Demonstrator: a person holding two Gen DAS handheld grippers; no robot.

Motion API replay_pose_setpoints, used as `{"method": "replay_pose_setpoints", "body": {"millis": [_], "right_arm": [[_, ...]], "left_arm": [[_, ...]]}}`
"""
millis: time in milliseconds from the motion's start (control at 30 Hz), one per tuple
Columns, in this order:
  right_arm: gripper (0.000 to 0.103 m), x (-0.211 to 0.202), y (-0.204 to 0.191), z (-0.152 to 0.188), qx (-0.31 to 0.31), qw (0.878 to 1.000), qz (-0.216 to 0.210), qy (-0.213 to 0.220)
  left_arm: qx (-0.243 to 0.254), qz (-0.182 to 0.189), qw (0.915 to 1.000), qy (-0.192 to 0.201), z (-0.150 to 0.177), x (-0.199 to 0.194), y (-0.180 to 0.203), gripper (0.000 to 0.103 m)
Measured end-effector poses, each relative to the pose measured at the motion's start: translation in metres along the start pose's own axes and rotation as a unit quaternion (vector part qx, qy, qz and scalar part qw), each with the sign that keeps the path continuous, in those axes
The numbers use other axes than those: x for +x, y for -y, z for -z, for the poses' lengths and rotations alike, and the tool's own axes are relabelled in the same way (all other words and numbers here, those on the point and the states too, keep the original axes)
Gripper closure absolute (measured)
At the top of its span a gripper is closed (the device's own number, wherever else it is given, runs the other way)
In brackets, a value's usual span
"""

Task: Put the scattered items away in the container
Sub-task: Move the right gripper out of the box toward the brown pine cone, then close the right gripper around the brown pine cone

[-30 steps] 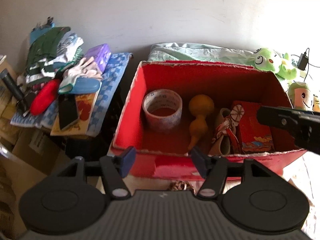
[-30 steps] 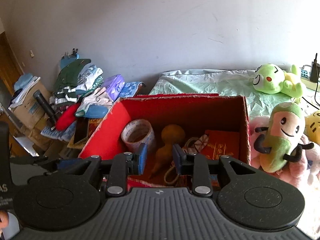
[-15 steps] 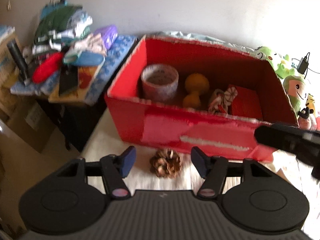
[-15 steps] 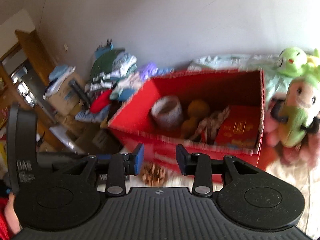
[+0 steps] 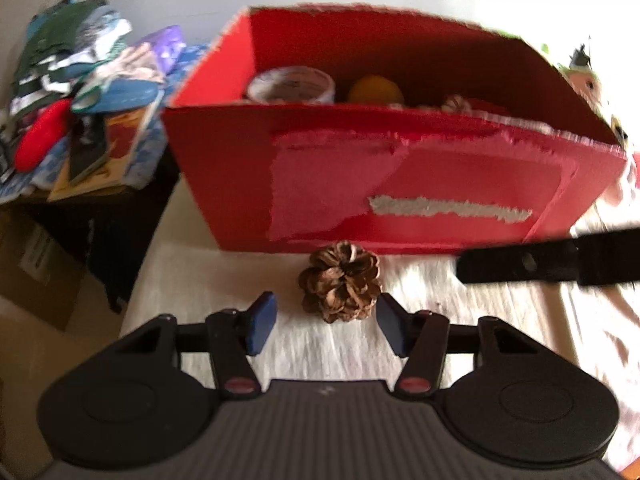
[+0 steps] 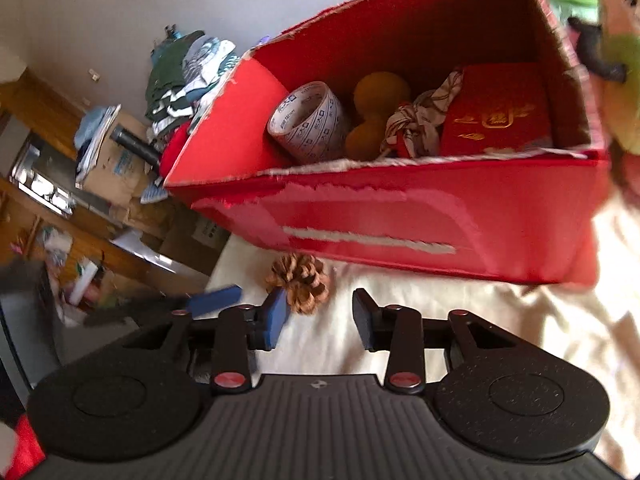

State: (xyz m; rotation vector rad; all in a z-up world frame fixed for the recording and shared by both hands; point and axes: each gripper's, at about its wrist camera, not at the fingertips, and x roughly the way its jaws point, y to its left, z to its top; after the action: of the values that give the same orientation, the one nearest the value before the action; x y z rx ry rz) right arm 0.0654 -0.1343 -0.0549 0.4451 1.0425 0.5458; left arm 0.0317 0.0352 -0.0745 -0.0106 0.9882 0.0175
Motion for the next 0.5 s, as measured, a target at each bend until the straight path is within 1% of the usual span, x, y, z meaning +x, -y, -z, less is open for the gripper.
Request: {"method": "replay_pose_setpoints", "body": {"millis": [33, 133, 200, 267, 300, 333, 400, 500], "right_arm": [[0.055, 0.006, -0.002, -0.002, 0.01, 1.0, -0.005, -0.007], [0.054, 0.022, -0.004, -0.006, 0.03, 0.999, -0.011, -0.022], [0.054, 0.027, -0.007, -0.005, 0.033, 0.999, -0.009, -0.026], [0.049, 0.033, -0.01, -0.005, 0.034, 0.999, -0.003, -0.028], [0.048, 0.036, -0.01, -0.006, 0.036, 0.999, 0.0, -0.028], [0.047, 0.038, -0.011, -0.005, 0.04, 0.999, 0.002, -0.03], [0.047, 0.043, -0.01, -0.005, 0.048, 0.998, 0.005, -0.035], [0.048, 0.051, -0.009, -0.005, 0.063, 0.997, 0.003, -0.044]], "left_arm": [[0.005, 0.006, 1.0, -0.003, 0.0, 0.004, -0.002, 0.045], [0.008, 0.039, 0.9991, -0.012, 0.0, 0.012, -0.01, 0.045], [0.014, 0.06, 0.998, -0.01, -0.001, 0.017, -0.013, 0.045], [0.026, 0.073, 0.997, -0.01, -0.002, 0.022, -0.014, 0.045], [0.03, 0.076, 0.9966, -0.012, -0.002, 0.024, -0.014, 0.048], [0.032, 0.078, 0.9963, -0.016, -0.003, 0.028, -0.014, 0.053], [0.032, 0.091, 0.9951, -0.022, -0.004, 0.032, -0.017, 0.055], [0.037, 0.106, 0.9934, -0.021, -0.004, 0.034, -0.021, 0.056]]}}
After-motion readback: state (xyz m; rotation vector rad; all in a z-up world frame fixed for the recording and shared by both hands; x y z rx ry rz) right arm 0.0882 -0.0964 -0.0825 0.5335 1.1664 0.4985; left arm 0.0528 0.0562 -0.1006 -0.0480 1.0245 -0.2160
